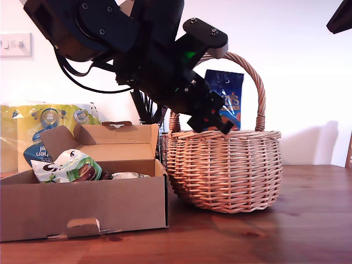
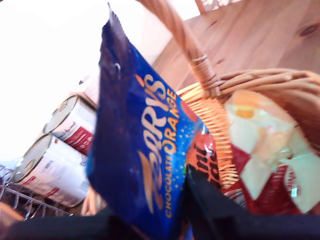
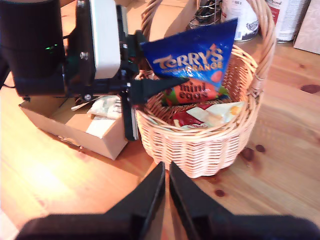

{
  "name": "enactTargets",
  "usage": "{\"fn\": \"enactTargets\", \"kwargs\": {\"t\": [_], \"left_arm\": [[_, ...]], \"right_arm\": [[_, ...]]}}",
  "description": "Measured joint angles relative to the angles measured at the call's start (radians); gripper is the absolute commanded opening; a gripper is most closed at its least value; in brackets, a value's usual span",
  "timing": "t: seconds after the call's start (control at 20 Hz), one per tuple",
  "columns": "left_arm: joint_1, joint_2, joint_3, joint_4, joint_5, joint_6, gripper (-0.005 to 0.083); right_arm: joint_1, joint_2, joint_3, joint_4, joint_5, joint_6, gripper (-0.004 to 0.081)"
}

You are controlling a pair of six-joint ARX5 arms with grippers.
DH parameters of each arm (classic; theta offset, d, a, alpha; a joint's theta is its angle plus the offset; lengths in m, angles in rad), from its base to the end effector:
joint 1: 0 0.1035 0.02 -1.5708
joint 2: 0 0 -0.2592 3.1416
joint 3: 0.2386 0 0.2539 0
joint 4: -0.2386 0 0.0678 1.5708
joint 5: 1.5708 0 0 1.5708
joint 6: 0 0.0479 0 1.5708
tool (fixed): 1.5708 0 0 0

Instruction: Move the bags of Easter eggs from the cardboard box on the left into the woven basket on the right side.

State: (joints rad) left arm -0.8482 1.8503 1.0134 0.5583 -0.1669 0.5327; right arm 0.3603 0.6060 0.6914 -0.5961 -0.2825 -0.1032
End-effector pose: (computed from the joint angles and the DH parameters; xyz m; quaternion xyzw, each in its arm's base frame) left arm 0.2784 -0.3037 0.1780 0.3108 0.0300 -0.3511 0.8827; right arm 0.1328 0.0643 0.2763 -0.0572 0.2363 0.3183 0.9163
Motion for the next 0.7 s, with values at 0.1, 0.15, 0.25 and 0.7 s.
{"fn": "enactTargets", "kwargs": {"t": [0.1,0.15,0.25,0.7], "left_arm": [[-0.005,0.0,0.0,0.005,0.031,-0.003,0.0465],[-0.012,0.0,0.004,0.009,0.037,-0.004,0.0465],[-0.036,0.0,0.013,0.008,0.039,-0.004,0.0465],[-0.133,-0.188,0.02,-0.267,0.061,-0.063,0.0127]], "right_arm": [[0.002,0.0,0.0,-0.001,0.0,0.0,-0.0012],[0.002,0.0,0.0,-0.003,0.0,0.0,-0.0012],[0.002,0.0,0.0,-0.003,0.0,0.0,-0.0012],[0.002,0.0,0.0,-0.003,0.0,0.0,-0.0012]]}}
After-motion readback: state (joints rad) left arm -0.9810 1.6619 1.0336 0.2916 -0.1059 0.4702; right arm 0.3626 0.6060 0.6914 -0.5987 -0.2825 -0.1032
